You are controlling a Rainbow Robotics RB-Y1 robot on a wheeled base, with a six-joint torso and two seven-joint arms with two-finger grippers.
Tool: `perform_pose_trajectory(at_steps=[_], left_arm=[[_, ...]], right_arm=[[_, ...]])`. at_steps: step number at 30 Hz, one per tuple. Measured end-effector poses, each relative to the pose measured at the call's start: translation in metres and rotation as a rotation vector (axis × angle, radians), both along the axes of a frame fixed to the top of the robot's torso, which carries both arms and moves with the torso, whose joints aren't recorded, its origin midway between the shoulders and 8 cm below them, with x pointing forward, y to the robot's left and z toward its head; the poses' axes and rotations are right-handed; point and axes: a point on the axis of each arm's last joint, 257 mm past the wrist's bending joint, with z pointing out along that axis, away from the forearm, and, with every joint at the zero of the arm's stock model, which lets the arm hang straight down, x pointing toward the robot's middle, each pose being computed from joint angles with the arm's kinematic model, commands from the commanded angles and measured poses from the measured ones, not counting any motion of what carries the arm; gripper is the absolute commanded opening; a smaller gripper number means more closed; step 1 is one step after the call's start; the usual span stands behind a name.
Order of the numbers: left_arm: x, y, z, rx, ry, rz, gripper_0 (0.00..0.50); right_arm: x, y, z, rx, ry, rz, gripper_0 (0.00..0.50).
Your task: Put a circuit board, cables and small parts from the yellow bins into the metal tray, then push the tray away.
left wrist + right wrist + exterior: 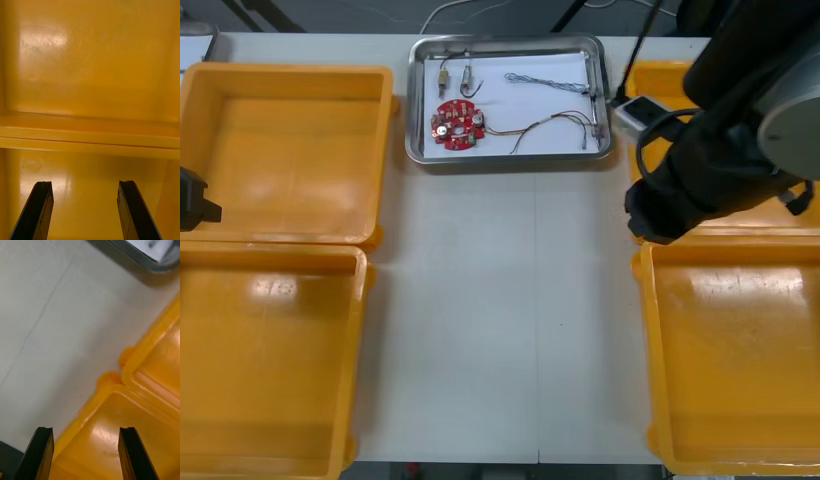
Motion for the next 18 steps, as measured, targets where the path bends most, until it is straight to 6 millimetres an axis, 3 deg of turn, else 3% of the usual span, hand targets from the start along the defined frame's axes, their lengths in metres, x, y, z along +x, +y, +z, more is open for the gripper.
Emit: perform_pose_trajectory(at_steps=[8, 18], left_arm=[[0.0, 0.0, 0.0, 0.0, 0.0, 0.0, 0.5], [0.0, 0.0, 0.0, 0.0, 0.0, 0.0, 0.5]], right_arm=[[-0.016, -0.046, 0.009, 0.109, 0.007, -0.202, 0.5], [-0.027, -0.106, 0.003, 0.168, 0.016, -0.411, 0.5]])
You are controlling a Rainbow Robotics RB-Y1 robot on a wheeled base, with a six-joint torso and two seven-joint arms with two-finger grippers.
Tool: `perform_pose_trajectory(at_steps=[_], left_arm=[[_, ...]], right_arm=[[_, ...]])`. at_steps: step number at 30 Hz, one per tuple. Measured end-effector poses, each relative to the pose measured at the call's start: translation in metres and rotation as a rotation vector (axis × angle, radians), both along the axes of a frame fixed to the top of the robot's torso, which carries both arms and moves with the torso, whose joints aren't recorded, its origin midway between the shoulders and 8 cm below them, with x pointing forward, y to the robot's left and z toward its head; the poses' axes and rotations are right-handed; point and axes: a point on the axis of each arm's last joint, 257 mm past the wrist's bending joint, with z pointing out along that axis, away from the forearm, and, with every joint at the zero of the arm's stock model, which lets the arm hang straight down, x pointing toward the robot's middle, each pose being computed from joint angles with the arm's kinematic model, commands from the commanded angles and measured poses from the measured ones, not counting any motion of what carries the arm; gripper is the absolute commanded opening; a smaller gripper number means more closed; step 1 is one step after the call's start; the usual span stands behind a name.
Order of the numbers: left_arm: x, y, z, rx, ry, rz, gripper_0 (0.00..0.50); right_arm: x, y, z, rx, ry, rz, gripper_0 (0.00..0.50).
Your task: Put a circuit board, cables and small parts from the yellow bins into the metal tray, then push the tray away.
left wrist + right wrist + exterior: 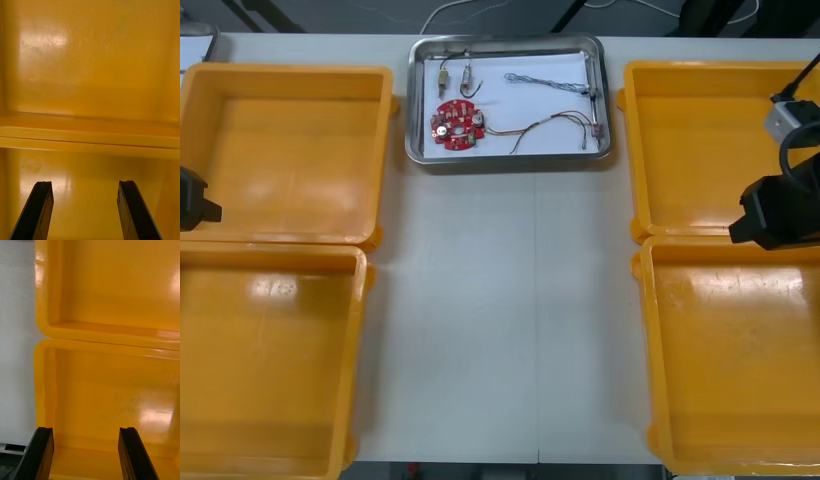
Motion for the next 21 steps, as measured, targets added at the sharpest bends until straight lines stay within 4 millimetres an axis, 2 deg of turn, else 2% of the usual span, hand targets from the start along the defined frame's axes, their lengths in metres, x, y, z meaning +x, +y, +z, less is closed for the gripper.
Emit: perform_pose_trajectory(at_steps=[10, 15, 21], left_arm=[[0.0, 0.0, 0.0, 0.0, 0.0, 0.0, 0.5], [0.0, 0.0, 0.0, 0.0, 0.0, 0.0, 0.5], [0.0, 0.0, 0.0, 0.0, 0.0, 0.0, 0.5]], right_arm=[[-0.008, -0.048, -0.012, 0.051, 0.036, -0.153, 0.5], [-0.005, -0.069, -0.025, 0.014, 0.083, -0.106, 0.5], [0.006, -0.085, -0.034, 0.048, 0.096, -0.167, 0.5]])
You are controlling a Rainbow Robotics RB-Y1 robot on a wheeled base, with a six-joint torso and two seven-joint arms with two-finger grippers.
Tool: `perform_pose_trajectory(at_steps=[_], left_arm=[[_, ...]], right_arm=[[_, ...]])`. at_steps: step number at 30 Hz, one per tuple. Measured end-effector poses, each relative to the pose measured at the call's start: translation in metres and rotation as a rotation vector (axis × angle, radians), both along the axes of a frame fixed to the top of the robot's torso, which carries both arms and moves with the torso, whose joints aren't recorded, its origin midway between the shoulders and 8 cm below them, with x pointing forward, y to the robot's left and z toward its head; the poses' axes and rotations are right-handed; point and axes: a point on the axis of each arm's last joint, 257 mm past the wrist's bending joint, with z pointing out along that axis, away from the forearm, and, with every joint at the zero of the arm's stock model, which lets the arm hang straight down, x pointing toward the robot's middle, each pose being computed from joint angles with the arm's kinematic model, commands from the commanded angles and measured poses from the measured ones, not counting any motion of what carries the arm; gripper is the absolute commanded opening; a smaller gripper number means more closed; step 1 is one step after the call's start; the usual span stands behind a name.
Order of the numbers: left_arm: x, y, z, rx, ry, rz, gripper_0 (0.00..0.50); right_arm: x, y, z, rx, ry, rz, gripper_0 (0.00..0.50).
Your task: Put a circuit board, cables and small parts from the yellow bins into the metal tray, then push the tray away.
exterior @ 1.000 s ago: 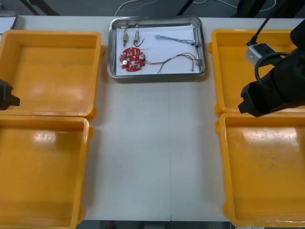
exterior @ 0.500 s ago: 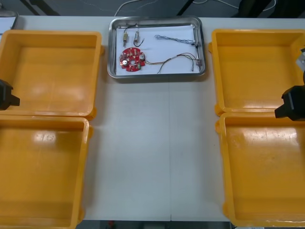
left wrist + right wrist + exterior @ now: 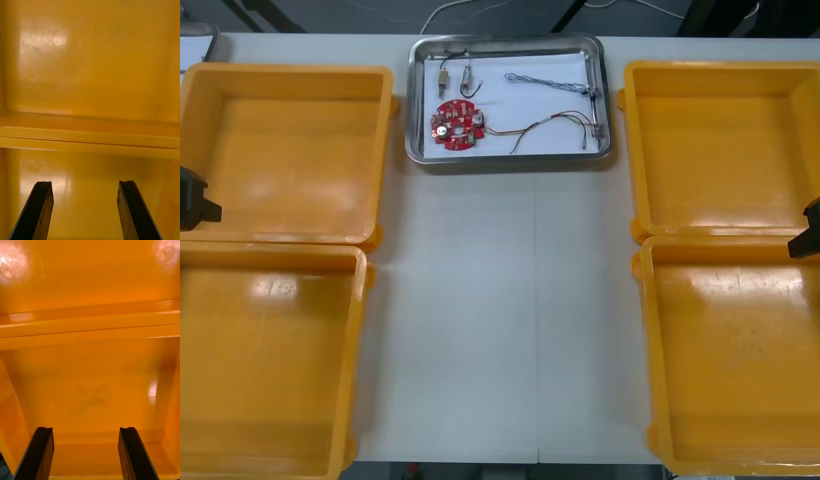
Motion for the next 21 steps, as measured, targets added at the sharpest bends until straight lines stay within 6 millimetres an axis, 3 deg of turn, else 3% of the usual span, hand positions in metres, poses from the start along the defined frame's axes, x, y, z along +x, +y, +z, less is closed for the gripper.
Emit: perform_pose_trajectory(at_steps=[6, 21], left_arm=[[0.0, 0.0, 0.0, 0.0, 0.0, 0.0, 0.5], [0.0, 0.0, 0.0, 0.0, 0.0, 0.0, 0.5]], right_arm=[[0.01, -0.007, 0.001, -0.019, -0.038, -0.03, 0.5], [0.017, 0.023, -0.006, 0.047, -0.068, 0.008, 0.5]])
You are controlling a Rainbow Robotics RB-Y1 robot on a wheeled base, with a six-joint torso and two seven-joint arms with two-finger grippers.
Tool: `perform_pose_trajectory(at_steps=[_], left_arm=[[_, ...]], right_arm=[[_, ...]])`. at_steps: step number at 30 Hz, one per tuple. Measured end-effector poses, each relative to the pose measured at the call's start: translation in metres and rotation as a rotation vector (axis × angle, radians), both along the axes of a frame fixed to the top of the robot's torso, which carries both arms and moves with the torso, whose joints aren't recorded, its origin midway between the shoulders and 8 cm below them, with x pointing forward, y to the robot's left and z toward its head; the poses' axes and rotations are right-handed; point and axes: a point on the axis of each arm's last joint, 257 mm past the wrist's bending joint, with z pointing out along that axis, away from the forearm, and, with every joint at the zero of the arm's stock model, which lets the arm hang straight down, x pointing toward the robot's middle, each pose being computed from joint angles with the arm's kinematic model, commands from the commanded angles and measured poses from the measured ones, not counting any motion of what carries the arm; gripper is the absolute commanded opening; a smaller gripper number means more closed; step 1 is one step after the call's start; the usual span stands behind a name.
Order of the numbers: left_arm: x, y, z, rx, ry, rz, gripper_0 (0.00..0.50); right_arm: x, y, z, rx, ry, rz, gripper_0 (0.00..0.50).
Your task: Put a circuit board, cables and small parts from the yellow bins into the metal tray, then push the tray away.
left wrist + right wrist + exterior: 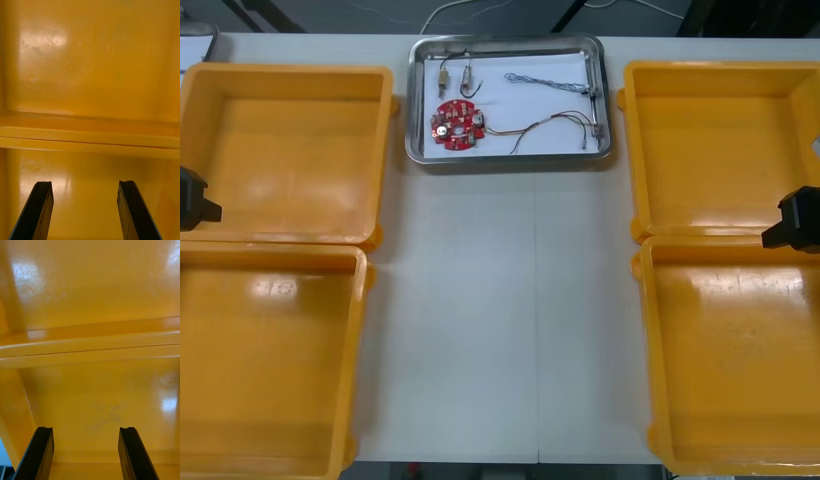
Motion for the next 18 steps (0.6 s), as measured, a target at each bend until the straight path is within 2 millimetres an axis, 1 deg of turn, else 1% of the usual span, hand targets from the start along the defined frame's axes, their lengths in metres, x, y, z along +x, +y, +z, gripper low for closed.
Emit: perform_pose_trajectory(at_steps=[8, 18], left_arm=[[0.0, 0.0, 0.0, 0.0, 0.0, 0.0, 0.5], [0.0, 0.0, 0.0, 0.0, 0.0, 0.0, 0.5]], right_arm=[[0.0025, 0.0015, 0.0088, -0.037, -0.043, 0.013, 0.5], [0.0025, 0.0017, 0.0092, -0.039, -0.044, 0.014, 0.5]])
